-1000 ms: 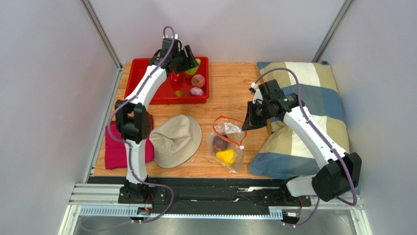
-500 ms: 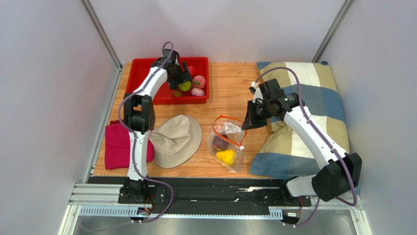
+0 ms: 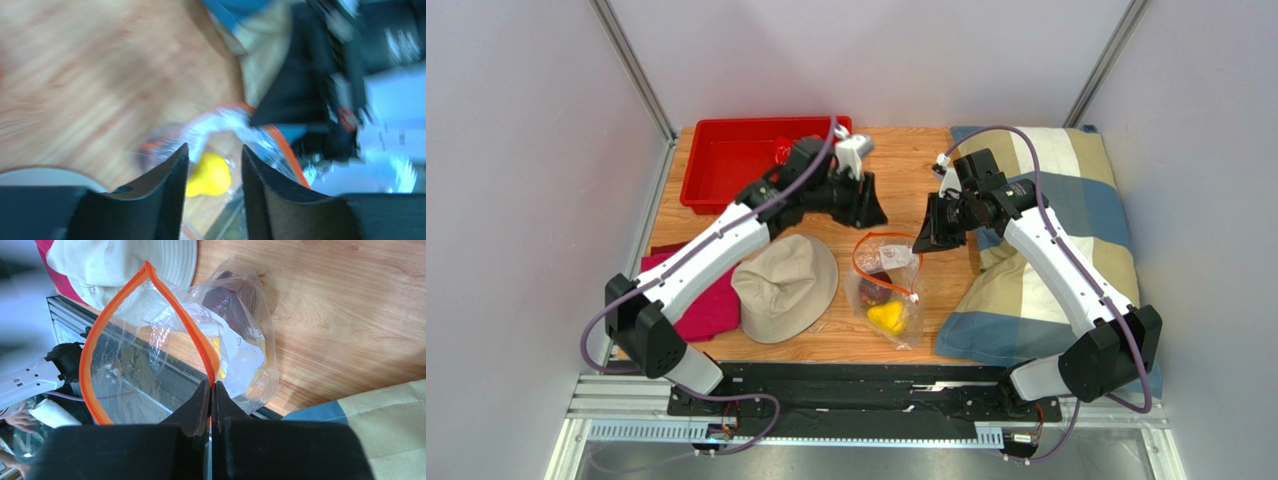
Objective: Open the zip-top bag and remove the fake food
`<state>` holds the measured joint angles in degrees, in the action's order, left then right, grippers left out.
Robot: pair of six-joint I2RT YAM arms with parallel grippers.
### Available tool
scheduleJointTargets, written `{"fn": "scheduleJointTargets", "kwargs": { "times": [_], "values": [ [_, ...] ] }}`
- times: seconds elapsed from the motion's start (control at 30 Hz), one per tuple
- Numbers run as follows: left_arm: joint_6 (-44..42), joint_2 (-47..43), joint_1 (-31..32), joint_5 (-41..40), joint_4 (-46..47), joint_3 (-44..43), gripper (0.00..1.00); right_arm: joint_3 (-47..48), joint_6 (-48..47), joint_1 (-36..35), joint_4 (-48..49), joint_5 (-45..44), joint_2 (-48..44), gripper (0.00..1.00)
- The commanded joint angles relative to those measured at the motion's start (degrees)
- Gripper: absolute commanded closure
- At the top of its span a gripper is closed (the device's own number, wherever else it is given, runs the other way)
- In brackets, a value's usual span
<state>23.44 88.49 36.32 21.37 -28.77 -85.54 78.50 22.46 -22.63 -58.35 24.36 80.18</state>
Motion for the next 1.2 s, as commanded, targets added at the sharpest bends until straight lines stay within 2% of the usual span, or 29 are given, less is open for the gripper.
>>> {"fn": "scheduleJointTargets", "kwargs": {
  "times": [0.0,0.03,0.07,0.1,0.23,0.4,0.53,0.6,0.7,0.73,0.83,0.97,1.17],
  "values": [
    [-2.8,-2.4,8.3,-2.1,2.7,7.9,0.62,1.6,1.6,-0.1,2.4,2.1,0.5,1.0],
    [-2.5,-1.8,9.4,-2.6,3.0,8.9,0.78,1.5,1.8,0.0,2.5,2.4,0.5,1.0],
    [-1.7,-1.2,10.4,-2.6,2.9,10.1,0.82,1.3,1.9,-0.1,2.7,2.5,0.4,1.0],
    [-1.3,0.1,11.3,-2.7,2.9,10.6,0.9,1.1,1.9,-0.2,2.6,2.5,0.3,1.0],
    [-1.1,3.4,14.9,-4.8,2.8,10.8,0.91,0.1,2.0,-0.2,2.7,2.8,-0.4,1.0],
    [-0.3,9.4,14.9,-6.8,2.4,8.6,0.95,-1.0,2.1,-0.2,3.0,3.0,-0.8,1.0],
    [-0.9,13.1,15.0,-4.2,1.4,7.0,0.97,-1.4,2.1,-0.1,3.0,3.0,-1.0,1.0],
    [-1.3,13.4,15.0,-2.9,2.6,8.5,0.9,-1.7,2.1,0.0,3.0,2.9,-1.1,1.0],
    [-2.5,12.9,15.1,-0.3,3.5,10.3,0.67,-2.1,2.1,-0.1,3.1,2.8,-1.0,1.0],
    [-3.0,12.9,15.2,0.9,3.8,10.7,0.53,-2.2,2.1,-0.1,3.2,2.7,-1.0,1.0],
    [-4.4,11.7,15.4,2.4,4.4,13.1,0.38,-2.7,2.1,-0.1,3.2,2.6,-0.9,1.0],
    [-6.9,10.7,15.6,3.8,4.4,15.8,0.26,-3.5,2.0,-0.1,3.4,2.5,-1.1,1.0],
    [-9.2,10.0,17.5,-1.8,2.2,17.6,0.25,-4.4,2.0,-0.1,3.8,2.4,-0.9,1.0]
  ]
}}
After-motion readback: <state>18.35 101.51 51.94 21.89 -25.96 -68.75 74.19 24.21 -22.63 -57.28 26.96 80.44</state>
